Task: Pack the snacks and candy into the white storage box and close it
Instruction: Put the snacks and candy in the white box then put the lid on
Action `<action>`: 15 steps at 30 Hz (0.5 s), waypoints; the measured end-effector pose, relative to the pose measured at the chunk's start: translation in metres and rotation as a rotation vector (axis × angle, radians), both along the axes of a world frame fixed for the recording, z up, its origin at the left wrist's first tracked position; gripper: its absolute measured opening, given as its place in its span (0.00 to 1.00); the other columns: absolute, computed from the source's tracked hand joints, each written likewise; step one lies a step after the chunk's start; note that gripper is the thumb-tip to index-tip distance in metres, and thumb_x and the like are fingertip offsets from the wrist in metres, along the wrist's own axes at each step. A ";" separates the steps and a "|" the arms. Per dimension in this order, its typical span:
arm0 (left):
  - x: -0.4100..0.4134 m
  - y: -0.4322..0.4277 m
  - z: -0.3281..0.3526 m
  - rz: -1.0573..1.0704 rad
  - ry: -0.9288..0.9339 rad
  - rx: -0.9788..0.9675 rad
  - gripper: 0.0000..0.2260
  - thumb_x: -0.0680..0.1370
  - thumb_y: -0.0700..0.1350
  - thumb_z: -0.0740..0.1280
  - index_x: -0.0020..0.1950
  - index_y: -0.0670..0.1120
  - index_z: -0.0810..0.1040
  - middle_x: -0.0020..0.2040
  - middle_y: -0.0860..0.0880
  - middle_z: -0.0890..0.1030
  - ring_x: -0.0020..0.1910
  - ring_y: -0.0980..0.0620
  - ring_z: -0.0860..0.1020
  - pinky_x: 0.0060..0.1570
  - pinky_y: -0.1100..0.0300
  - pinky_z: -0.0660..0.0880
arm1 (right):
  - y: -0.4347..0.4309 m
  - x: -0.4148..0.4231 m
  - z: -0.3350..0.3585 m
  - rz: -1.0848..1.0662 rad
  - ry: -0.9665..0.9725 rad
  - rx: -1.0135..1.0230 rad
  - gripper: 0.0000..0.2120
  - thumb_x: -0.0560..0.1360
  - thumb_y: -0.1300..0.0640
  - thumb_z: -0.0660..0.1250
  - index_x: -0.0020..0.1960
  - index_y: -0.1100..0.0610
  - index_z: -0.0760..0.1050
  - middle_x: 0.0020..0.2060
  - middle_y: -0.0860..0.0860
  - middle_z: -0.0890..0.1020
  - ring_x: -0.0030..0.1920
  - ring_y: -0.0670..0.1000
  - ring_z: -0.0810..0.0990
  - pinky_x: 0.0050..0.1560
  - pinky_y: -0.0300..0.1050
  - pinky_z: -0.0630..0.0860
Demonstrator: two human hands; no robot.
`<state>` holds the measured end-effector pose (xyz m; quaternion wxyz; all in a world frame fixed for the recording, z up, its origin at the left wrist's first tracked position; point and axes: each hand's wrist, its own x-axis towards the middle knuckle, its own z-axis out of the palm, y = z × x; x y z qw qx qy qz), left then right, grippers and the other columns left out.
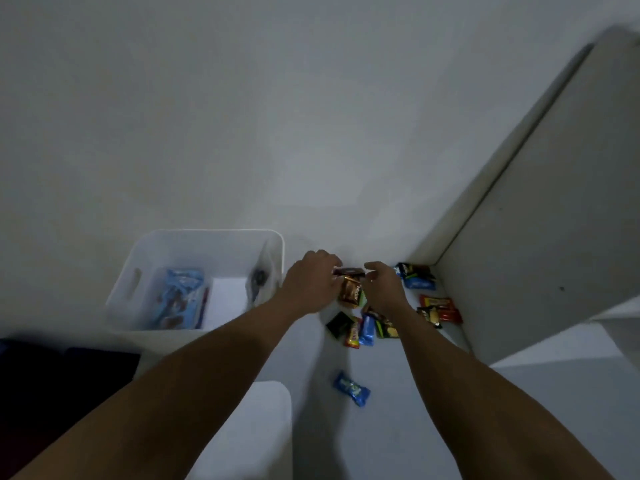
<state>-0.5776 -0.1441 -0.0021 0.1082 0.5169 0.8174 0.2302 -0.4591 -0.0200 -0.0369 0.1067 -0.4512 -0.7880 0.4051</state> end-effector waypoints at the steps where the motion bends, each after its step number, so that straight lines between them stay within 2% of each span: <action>1: 0.014 0.005 -0.012 -0.033 -0.018 -0.015 0.14 0.75 0.52 0.68 0.58 0.48 0.79 0.57 0.46 0.79 0.58 0.45 0.75 0.54 0.49 0.75 | 0.007 0.017 -0.011 0.007 -0.029 0.005 0.10 0.77 0.63 0.63 0.57 0.57 0.75 0.46 0.54 0.79 0.48 0.54 0.78 0.44 0.41 0.71; 2: 0.027 0.008 -0.028 -0.063 -0.042 -0.035 0.16 0.73 0.53 0.69 0.58 0.48 0.79 0.57 0.46 0.78 0.58 0.44 0.75 0.54 0.50 0.75 | 0.011 0.033 -0.023 0.006 -0.050 0.004 0.09 0.77 0.62 0.64 0.57 0.58 0.76 0.46 0.54 0.77 0.48 0.53 0.77 0.43 0.40 0.69; 4: 0.050 0.010 -0.064 -0.115 -0.088 -0.135 0.31 0.68 0.60 0.73 0.68 0.49 0.73 0.67 0.46 0.73 0.68 0.44 0.70 0.63 0.49 0.71 | 0.018 0.069 -0.055 0.003 -0.062 0.006 0.14 0.77 0.60 0.65 0.63 0.61 0.75 0.53 0.57 0.78 0.55 0.55 0.77 0.51 0.41 0.70; 6: 0.072 0.008 -0.101 -0.168 -0.032 -0.292 0.49 0.64 0.72 0.70 0.78 0.50 0.59 0.78 0.45 0.60 0.76 0.44 0.57 0.74 0.45 0.59 | 0.021 0.103 -0.089 0.009 -0.079 0.030 0.20 0.77 0.58 0.67 0.67 0.60 0.72 0.61 0.60 0.75 0.63 0.60 0.73 0.61 0.47 0.69; 8: 0.091 0.001 -0.129 -0.213 0.021 -0.423 0.56 0.61 0.78 0.64 0.80 0.51 0.47 0.81 0.47 0.46 0.79 0.44 0.45 0.76 0.41 0.47 | 0.025 0.136 -0.118 0.000 -0.155 0.091 0.26 0.76 0.53 0.68 0.71 0.56 0.67 0.66 0.59 0.71 0.69 0.61 0.68 0.68 0.54 0.68; 11: 0.111 -0.014 -0.167 -0.194 0.023 -0.469 0.55 0.63 0.79 0.59 0.80 0.53 0.41 0.80 0.48 0.38 0.78 0.43 0.37 0.74 0.37 0.42 | 0.031 0.175 -0.142 -0.022 -0.337 0.153 0.33 0.78 0.46 0.64 0.77 0.55 0.54 0.76 0.58 0.58 0.77 0.62 0.55 0.73 0.65 0.58; 13: 0.120 -0.025 -0.190 -0.164 0.094 -0.502 0.49 0.68 0.79 0.53 0.80 0.53 0.43 0.80 0.47 0.40 0.79 0.41 0.40 0.74 0.35 0.42 | 0.035 0.193 -0.153 0.003 -0.380 0.195 0.36 0.79 0.40 0.59 0.79 0.54 0.49 0.78 0.57 0.52 0.78 0.62 0.49 0.74 0.66 0.52; 15: 0.128 -0.032 -0.207 -0.127 0.114 -0.530 0.41 0.74 0.75 0.49 0.80 0.53 0.49 0.81 0.47 0.45 0.79 0.40 0.46 0.72 0.35 0.44 | 0.039 0.201 -0.163 0.045 -0.385 0.216 0.38 0.78 0.35 0.54 0.80 0.54 0.45 0.79 0.57 0.49 0.78 0.62 0.47 0.74 0.65 0.50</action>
